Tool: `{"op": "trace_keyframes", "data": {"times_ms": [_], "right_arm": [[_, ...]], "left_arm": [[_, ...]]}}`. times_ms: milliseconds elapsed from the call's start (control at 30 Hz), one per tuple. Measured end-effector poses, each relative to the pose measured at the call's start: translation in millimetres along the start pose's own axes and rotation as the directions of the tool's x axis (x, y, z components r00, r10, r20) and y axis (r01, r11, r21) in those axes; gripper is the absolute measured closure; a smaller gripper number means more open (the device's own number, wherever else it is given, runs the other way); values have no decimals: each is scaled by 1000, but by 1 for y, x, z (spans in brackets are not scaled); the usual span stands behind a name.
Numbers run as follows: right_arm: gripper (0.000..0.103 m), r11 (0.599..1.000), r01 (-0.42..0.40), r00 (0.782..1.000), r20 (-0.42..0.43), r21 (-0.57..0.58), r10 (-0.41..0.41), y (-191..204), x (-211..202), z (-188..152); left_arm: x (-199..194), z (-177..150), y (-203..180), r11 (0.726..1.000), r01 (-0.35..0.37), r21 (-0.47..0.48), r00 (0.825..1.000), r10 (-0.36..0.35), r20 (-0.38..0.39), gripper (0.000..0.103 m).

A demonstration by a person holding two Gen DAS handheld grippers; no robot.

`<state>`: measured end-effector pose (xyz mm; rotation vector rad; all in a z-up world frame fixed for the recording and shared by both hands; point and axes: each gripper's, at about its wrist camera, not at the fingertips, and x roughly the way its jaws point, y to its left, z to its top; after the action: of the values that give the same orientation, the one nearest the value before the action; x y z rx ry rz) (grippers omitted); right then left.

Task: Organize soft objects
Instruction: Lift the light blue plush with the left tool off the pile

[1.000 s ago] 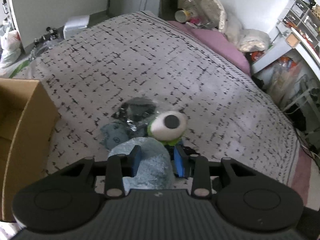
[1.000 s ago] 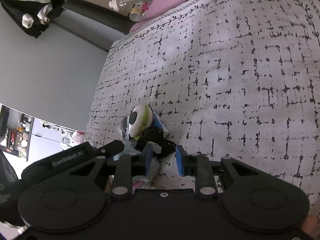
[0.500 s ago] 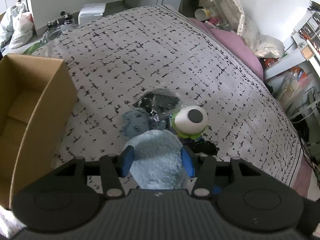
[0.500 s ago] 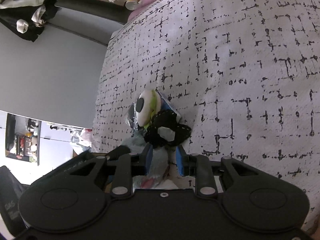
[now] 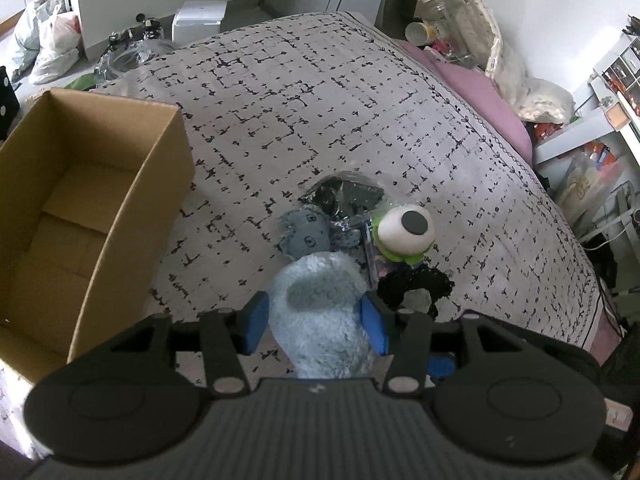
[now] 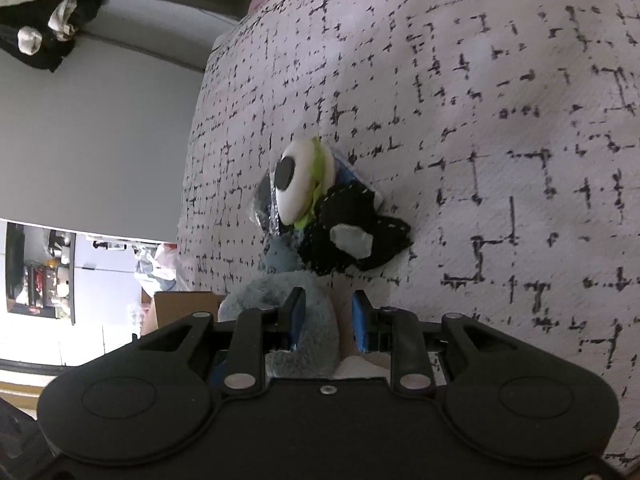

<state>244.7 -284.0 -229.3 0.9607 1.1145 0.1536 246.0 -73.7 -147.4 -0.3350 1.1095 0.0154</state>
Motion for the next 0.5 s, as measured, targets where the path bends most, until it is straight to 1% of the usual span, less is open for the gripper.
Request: {"op": "trace_keyframes", "data": {"times_ms": [200, 233, 300, 367, 467, 500], "right_arm": [[77, 1000, -14, 1000, -27, 6, 14, 3, 9, -4], [79, 1000, -23, 999, -39, 4, 23, 4, 10, -5], [83, 999, -42, 997, -59, 2, 42, 6, 12, -7], [83, 999, -43, 997, -64, -15, 42, 8, 12, -10], [84, 999, -44, 997, -66, -17, 43, 9, 11, -10], [84, 999, -45, 997, -66, -12, 44, 8, 12, -10]], "left_arm": [[-1, -3, 6, 1000, 3, -6, 1000, -3, -10, 53], [-1, -3, 7, 1000, 3, -14, 1000, -4, -11, 53], [-5, -2, 10, 1000, 13, -27, 1000, -13, 13, 53], [-7, 2, 8, 1000, -2, -3, 999, 2, 37, 53], [-2, 10, 9, 1000, 13, -17, 999, -13, 29, 53], [0, 12, 9, 1000, 5, -20, 1000, -4, 27, 53]]}}
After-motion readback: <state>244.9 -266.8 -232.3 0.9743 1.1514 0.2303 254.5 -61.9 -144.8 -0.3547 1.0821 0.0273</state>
